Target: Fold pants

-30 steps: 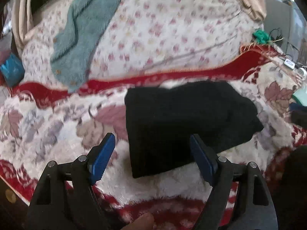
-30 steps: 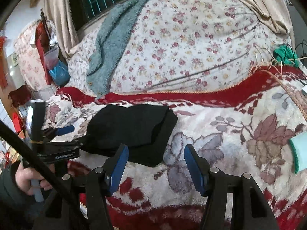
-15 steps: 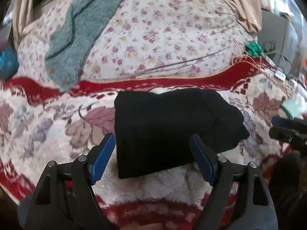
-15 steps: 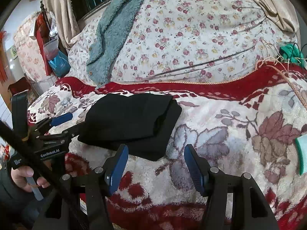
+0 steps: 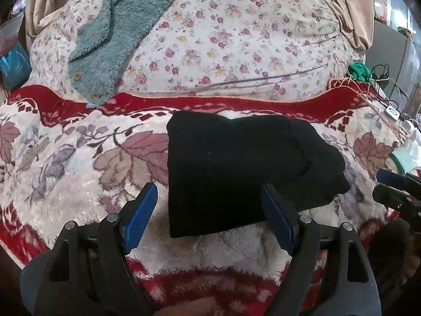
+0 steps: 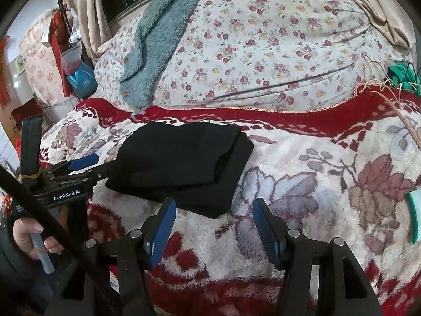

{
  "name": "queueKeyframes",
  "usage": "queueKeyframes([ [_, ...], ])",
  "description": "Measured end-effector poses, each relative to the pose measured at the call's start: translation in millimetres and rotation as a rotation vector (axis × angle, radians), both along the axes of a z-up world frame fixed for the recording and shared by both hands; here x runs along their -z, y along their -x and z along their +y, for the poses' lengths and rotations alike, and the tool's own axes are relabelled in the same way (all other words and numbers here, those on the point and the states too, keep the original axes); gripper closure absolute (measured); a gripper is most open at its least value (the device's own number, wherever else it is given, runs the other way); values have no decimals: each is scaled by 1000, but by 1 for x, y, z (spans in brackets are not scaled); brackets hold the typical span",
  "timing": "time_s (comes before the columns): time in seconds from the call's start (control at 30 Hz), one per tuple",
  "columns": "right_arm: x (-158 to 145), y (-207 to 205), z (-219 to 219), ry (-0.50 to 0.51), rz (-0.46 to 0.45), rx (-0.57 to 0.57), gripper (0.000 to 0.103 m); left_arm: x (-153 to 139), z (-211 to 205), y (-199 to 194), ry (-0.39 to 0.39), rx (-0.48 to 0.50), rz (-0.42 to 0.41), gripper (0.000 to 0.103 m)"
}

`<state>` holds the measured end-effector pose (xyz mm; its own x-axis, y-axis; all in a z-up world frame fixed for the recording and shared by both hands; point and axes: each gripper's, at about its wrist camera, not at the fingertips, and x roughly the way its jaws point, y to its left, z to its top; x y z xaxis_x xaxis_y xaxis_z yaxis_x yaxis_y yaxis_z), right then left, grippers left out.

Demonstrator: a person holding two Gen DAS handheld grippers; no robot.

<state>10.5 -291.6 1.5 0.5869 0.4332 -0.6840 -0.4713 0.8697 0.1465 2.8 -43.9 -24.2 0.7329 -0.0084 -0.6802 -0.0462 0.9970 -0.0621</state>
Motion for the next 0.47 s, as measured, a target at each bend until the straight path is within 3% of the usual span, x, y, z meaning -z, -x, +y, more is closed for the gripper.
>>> queueKeyframes([
  [0.47, 0, 1, 2, -4, 0, -5, 45, -2, -6, 6, -59, 27, -42, 24],
])
